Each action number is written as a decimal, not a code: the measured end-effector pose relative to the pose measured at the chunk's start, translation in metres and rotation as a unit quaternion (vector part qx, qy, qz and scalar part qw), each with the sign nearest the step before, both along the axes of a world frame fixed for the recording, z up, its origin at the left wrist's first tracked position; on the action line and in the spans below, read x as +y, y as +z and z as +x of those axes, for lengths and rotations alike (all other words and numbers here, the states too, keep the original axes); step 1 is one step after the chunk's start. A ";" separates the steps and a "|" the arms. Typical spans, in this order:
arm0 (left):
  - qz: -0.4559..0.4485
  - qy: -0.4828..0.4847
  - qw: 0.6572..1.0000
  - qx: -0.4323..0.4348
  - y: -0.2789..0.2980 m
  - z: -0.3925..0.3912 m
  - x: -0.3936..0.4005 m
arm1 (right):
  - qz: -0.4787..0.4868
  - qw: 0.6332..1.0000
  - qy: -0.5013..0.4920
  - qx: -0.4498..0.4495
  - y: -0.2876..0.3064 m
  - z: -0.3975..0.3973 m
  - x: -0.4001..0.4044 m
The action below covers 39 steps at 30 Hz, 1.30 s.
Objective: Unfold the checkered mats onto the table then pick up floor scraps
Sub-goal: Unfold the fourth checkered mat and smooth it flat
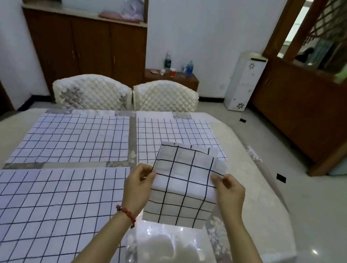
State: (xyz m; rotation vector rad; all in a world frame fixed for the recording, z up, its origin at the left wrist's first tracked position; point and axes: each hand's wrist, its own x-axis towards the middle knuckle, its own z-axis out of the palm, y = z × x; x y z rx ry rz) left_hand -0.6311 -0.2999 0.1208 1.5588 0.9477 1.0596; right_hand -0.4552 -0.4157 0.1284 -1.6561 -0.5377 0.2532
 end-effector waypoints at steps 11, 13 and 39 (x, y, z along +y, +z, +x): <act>-0.135 0.054 0.989 0.002 -0.010 0.033 -0.074 | 0.019 0.956 0.104 -0.273 0.040 0.063 -0.016; -0.140 0.079 0.987 0.007 -0.011 0.042 -0.090 | 0.039 0.951 0.133 -0.278 0.046 0.072 -0.018; 0.196 -0.038 0.975 0.098 0.128 0.068 -0.066 | -0.019 0.901 0.376 -0.216 0.109 0.076 -0.030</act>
